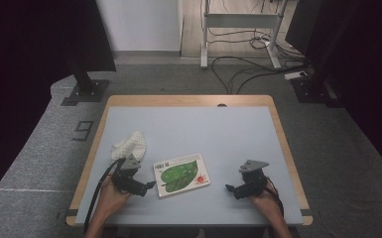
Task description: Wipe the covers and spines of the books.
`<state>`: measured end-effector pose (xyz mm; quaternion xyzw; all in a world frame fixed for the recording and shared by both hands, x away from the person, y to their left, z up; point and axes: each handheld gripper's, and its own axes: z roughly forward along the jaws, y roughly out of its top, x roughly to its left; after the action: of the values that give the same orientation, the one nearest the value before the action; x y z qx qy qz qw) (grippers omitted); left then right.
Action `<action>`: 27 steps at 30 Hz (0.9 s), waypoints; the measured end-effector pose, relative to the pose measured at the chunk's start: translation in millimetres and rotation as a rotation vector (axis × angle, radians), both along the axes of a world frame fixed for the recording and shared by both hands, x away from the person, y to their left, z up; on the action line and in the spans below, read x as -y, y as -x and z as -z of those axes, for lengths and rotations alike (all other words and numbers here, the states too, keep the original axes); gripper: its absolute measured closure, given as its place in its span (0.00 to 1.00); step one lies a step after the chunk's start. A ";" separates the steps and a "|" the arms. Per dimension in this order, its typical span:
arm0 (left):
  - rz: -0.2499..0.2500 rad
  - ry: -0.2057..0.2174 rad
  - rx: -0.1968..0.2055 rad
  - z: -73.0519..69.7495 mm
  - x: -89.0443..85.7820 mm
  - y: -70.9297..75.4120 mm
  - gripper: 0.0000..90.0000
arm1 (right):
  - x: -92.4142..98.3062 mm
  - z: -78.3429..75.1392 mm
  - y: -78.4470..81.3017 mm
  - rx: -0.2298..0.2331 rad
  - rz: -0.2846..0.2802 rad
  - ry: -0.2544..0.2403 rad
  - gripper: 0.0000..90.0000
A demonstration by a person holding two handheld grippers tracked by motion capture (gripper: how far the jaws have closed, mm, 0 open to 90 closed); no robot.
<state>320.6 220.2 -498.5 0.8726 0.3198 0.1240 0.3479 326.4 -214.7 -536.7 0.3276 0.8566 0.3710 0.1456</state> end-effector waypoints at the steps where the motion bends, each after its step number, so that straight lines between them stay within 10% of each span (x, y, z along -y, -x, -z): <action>1: 0.002 -0.001 -0.003 1.7 0.7 0.3 0.00 | 0.0 0.0 0.0 0.000 0.000 0.000 0.02; 12: 0.030 -0.080 -0.022 19.4 9.0 1.5 0.00 | 0.0 0.0 0.0 -0.001 0.000 0.000 0.02; 27: 0.051 0.005 -0.029 27.4 12.0 1.1 0.00 | 0.2 -0.4 -0.4 -0.005 -0.001 0.003 0.02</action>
<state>319.4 208.2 -525.9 0.8813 0.3029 0.1015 0.3483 326.8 -214.9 -536.3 0.3278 0.8578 0.3690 0.1435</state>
